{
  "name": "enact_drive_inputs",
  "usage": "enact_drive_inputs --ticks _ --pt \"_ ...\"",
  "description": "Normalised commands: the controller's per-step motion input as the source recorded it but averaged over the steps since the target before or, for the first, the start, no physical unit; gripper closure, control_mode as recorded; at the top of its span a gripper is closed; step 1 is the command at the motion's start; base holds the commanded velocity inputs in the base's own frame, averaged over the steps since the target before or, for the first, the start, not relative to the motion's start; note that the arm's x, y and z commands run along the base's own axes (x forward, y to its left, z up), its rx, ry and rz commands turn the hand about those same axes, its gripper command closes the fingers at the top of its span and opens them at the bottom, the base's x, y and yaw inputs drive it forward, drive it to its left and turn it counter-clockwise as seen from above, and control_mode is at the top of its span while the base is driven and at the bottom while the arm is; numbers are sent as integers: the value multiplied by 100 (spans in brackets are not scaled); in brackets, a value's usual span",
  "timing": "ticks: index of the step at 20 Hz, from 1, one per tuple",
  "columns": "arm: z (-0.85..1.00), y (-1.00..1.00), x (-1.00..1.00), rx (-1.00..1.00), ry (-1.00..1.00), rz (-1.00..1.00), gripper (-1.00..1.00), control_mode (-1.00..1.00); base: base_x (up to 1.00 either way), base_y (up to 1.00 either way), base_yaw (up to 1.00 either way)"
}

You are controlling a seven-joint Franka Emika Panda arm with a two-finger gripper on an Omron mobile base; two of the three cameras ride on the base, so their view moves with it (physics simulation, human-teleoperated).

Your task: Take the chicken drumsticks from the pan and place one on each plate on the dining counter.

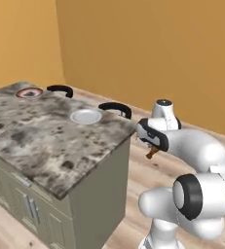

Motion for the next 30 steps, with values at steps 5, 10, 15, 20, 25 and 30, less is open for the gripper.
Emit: enact_drive_inputs --ticks 5,10,15,20,25,30 --pt "0 0 0 0 0 0 100 100 83 -7 68" --pt "0 0 0 0 0 0 100 100 38 -35 61" --pt "0 0 0 0 0 0 100 100 22 -52 43" --pt "0 0 0 0 0 0 100 100 17 -73 17" --pt "0 0 0 0 0 0 100 100 31 -71 17" --pt "0 0 0 0 0 0 100 100 59 -49 30"
